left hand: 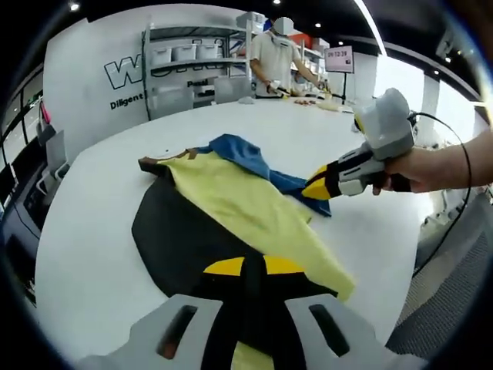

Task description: Fold the garment on the visible template until the final outline fits inside the template.

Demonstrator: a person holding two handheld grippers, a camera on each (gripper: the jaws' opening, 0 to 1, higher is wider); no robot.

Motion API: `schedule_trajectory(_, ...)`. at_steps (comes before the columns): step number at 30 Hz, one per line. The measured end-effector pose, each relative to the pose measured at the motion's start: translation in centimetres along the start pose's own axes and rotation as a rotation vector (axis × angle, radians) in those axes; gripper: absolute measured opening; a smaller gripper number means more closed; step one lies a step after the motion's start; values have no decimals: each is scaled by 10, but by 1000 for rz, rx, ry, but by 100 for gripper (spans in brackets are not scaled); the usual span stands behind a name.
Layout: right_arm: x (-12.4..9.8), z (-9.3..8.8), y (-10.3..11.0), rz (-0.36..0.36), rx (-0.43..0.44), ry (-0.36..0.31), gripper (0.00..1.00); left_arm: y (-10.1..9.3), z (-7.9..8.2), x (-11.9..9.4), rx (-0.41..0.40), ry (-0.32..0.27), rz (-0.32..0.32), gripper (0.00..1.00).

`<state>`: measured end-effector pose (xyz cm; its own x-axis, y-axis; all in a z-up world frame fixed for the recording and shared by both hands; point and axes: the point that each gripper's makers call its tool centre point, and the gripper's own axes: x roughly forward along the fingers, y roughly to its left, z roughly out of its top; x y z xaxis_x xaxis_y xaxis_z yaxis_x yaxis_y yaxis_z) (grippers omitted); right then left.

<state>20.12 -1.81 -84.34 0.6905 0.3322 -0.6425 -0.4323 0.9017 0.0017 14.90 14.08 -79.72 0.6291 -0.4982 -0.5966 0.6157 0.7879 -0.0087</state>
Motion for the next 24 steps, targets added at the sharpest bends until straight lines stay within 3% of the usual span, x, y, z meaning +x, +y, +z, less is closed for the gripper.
schedule_trajectory(10, 7, -5, 2, -12, -8, 30, 0, -10, 2, -4, -3, -17, -20, 3)
schedule_trajectory(24, -5, 7, -6, -6, 25, -7, 0, -20, -6, -6, 4, -4, -37, 4)
